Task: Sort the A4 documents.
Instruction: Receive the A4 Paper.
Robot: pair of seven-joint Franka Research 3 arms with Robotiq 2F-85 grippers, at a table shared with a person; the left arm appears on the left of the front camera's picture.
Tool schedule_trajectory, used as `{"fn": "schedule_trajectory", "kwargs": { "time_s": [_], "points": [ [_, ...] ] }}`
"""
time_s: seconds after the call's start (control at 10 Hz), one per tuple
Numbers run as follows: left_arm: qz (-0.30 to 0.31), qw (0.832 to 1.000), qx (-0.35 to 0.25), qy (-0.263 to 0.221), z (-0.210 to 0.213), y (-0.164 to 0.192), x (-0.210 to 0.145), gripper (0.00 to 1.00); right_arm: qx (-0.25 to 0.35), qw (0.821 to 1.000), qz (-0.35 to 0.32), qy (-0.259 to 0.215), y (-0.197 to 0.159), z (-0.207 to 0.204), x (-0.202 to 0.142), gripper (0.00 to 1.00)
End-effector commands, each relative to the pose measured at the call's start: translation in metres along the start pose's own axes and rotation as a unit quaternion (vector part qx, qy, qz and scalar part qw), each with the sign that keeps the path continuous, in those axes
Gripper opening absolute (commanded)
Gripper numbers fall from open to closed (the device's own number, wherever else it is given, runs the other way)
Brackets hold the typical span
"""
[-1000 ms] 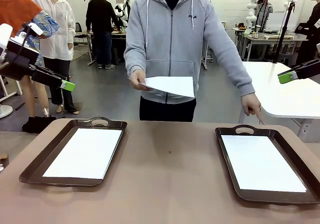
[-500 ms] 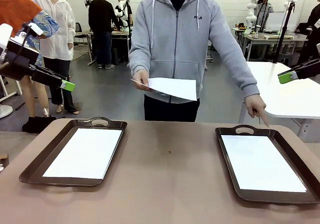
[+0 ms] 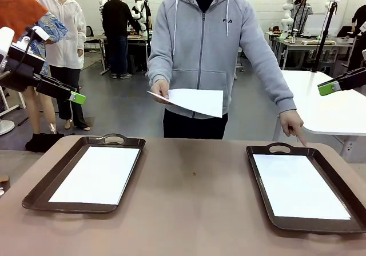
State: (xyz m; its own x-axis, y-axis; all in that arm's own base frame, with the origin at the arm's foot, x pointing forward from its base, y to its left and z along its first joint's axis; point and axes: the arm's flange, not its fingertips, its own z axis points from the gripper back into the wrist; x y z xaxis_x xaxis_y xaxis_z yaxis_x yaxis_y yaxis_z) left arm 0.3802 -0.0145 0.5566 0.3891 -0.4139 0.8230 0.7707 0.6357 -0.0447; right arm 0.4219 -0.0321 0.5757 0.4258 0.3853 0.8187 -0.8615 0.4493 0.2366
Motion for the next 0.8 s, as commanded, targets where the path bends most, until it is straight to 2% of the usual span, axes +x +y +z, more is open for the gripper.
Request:
{"fn": "schedule_trajectory", "kwargs": {
  "time_s": [0.0,0.7],
  "points": [
    [-0.001,1.0,-0.004,-0.005,0.0001,-0.0001,-0.0008,1.0,0.001,1.0,0.001,-0.004,0.0001,-0.0011,0.0005,1.0],
    [-0.001,1.0,-0.004,-0.005,0.0001,-0.0001,-0.0008,1.0,0.001,1.0,0.001,-0.004,0.0001,-0.0011,0.0005,1.0]
  ]
}}
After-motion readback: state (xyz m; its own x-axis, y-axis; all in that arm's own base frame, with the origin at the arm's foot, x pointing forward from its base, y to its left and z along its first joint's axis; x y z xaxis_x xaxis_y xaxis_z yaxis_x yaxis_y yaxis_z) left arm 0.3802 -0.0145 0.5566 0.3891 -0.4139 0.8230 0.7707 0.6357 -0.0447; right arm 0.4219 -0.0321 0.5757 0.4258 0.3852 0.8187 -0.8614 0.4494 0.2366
